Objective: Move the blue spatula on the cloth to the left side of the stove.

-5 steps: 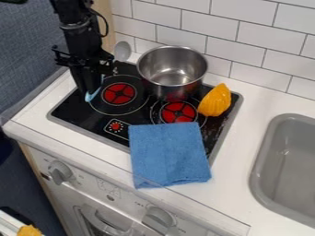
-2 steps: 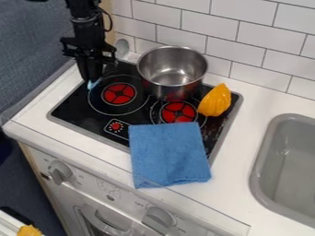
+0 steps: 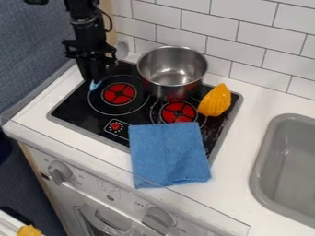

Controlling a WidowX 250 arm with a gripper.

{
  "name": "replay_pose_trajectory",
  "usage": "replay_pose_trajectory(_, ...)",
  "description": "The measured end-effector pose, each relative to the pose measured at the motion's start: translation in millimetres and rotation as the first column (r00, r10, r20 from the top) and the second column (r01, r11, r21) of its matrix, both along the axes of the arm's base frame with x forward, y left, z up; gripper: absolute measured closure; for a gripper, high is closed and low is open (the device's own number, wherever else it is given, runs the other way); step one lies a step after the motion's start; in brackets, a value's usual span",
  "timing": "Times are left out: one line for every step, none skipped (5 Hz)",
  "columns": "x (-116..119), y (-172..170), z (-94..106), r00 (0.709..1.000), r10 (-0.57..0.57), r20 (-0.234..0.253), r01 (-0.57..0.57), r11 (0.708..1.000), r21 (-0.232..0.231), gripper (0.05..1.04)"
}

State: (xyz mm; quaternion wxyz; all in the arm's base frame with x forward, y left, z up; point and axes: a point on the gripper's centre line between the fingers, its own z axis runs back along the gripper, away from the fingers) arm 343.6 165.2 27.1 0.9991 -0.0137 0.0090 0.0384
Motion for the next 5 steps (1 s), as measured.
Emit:
replay_pose_trajectory(-6.8,-3.3,0.9,1.000,-0.006,0.004,0.006,1.000,0.002,0.377)
replay_pose_trajectory(-11.7,-4.7,22.6,0.998,-0.002,0.057,0.000,0.999,0.034,0.116)
replay_pose_trajectory(-20.3,-8.5,44.0,0.995,-0.006,0.096,-0.002,0.997,0.075,0.078)
replay_pose_trajectory(-27.6,-18.2,61.3,0.990,-0.033,0.139,0.019,0.995,0.102,0.083)
replay_pose_trajectory(-33.8,-27.4,68.1,0.987,-0.046,0.151,0.030,0.994,0.107,0.083)
